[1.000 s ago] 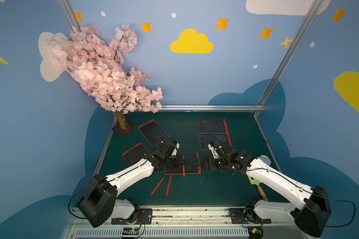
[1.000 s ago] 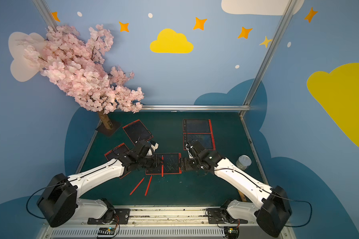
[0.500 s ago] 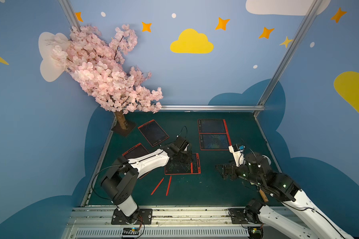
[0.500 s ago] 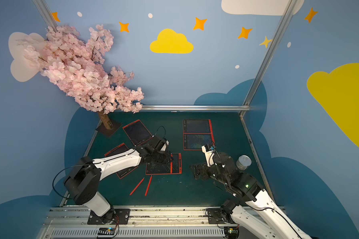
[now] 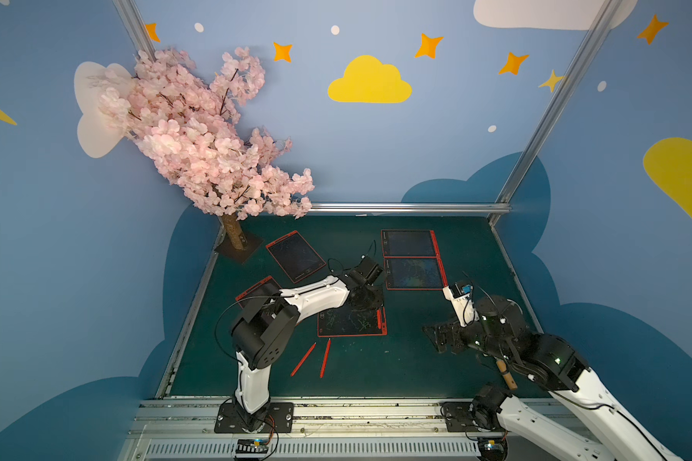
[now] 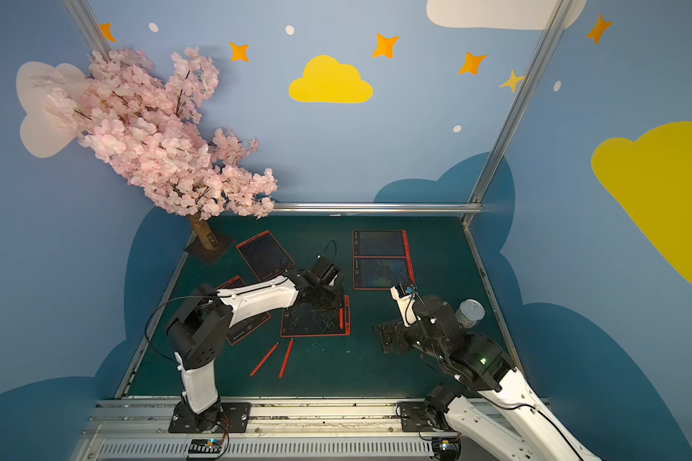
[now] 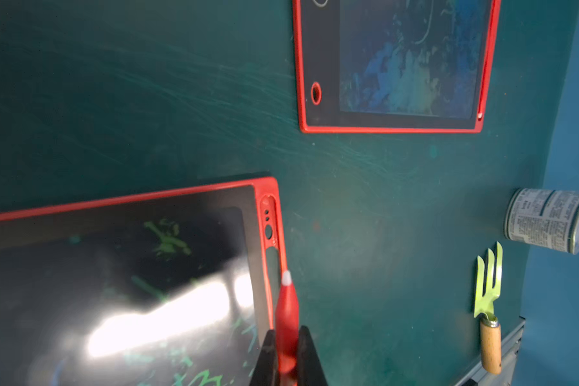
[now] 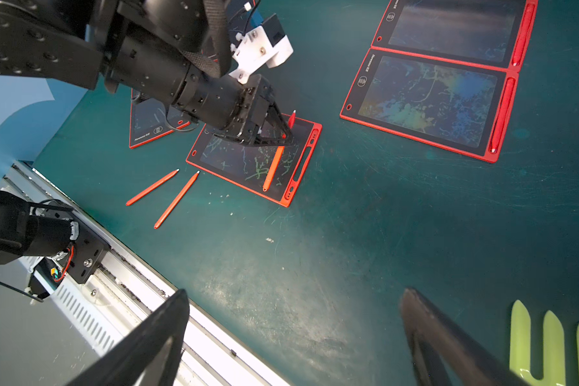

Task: Place the stylus back onto the writing tablet
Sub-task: Place the stylus on the writing tablet.

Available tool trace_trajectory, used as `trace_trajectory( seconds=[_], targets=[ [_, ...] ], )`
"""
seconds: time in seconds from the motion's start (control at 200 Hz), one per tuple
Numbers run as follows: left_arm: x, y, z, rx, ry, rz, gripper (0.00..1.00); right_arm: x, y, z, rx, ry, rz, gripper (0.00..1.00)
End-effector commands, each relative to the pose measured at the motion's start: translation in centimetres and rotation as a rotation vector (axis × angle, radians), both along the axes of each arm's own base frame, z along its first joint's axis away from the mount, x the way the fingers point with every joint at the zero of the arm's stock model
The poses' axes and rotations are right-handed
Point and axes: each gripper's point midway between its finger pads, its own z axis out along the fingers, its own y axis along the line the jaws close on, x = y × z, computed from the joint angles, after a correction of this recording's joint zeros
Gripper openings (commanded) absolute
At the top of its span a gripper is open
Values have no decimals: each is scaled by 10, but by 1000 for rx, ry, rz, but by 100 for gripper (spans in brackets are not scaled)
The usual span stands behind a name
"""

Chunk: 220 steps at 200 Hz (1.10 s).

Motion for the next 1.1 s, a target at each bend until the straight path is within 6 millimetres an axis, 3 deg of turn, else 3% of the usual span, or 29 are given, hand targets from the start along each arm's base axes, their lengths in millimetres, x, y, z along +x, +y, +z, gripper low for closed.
trace_trajectory(
  seconds=[0.0, 0.385, 1.096],
  targets=[
    [-2, -3, -8, 42, 28, 17, 10, 0, -1, 1, -10, -1, 2, 97],
    [2, -16, -32, 90, 38, 19, 10, -1, -1, 0, 6, -2, 3, 96],
    [3, -13, -42, 155, 30, 3, 10, 0, -4, 2, 19, -15, -12, 96]
  ],
)
